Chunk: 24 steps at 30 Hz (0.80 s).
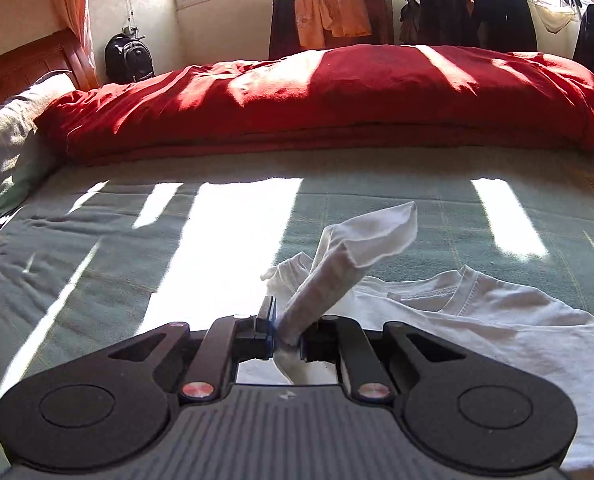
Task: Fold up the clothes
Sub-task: 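Carry the held sleeve across the shirt body with the right tool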
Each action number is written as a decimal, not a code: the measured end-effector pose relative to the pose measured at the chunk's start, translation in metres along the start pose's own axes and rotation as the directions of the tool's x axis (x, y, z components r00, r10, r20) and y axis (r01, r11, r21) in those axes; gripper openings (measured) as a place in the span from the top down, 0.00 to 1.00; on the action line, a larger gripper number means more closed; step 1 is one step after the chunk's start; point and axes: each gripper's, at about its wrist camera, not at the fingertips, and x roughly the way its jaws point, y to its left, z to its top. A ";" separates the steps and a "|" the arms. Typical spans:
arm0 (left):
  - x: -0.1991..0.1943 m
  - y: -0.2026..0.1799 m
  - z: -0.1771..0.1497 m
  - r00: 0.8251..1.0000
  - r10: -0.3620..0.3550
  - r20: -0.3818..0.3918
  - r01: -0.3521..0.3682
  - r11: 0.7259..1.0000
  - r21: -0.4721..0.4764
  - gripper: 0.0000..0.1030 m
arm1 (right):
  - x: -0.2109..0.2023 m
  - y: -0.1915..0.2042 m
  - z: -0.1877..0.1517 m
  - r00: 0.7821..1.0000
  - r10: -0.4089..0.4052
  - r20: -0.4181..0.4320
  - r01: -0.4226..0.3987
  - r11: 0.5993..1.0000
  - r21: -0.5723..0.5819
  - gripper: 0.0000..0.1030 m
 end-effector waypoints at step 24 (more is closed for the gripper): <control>0.002 0.014 -0.004 1.000 0.015 0.002 -0.015 0.999 -0.036 0.40 | 0.038 0.045 -0.024 0.996 0.016 -0.084 -0.028 0.989 -0.143 0.88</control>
